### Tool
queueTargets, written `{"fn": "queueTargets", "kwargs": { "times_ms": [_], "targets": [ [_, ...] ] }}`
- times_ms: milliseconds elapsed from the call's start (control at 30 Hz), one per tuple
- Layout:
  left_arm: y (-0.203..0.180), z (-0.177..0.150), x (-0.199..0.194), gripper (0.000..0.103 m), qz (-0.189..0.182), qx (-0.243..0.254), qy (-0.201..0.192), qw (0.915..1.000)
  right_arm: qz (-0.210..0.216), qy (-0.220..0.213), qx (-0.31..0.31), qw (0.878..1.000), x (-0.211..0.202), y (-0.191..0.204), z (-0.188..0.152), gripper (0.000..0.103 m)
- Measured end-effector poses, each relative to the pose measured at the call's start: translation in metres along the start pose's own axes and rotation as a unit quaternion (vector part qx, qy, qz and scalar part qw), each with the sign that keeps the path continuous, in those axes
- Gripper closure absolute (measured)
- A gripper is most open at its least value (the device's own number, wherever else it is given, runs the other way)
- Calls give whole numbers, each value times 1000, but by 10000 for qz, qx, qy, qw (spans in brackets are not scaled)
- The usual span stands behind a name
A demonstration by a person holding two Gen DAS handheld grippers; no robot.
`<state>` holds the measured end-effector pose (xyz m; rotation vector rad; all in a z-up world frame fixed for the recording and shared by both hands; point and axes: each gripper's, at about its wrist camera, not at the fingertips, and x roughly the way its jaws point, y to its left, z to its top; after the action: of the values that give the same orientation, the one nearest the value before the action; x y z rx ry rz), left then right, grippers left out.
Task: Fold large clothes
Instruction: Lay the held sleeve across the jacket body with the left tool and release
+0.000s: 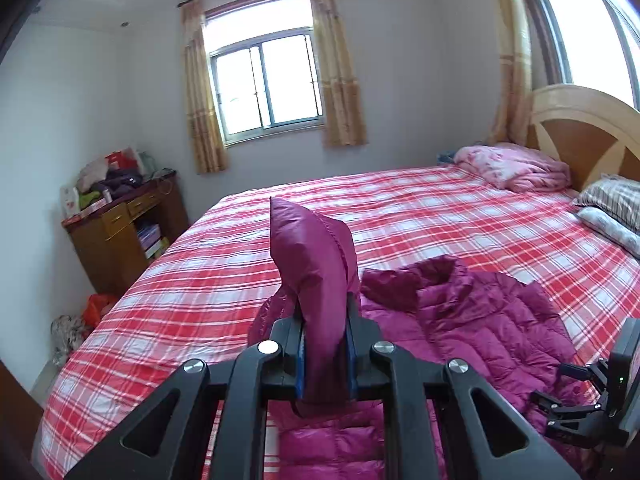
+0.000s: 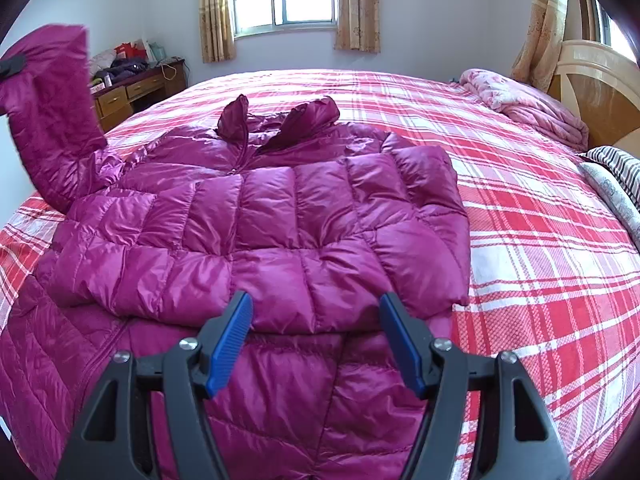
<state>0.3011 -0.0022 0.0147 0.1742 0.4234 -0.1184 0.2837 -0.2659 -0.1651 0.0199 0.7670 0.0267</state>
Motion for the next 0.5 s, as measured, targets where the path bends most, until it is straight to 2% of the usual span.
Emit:
{"fn": "queueTargets", "kwargs": {
  "times_ms": [233,300,500],
  "targets": [
    [-64,-8,21,88,-541,463,254,9971,29,-183,382,9991,-5,-21,-3,33],
    [-85,-16,30,88,-623,649,387,9952,44,-182,486,9986,-3,-26,-4,30],
    [-124,-40,58,88,-805,818,749,9906,59,-128,746,9971,2,-40,-6,29]
  ]
}}
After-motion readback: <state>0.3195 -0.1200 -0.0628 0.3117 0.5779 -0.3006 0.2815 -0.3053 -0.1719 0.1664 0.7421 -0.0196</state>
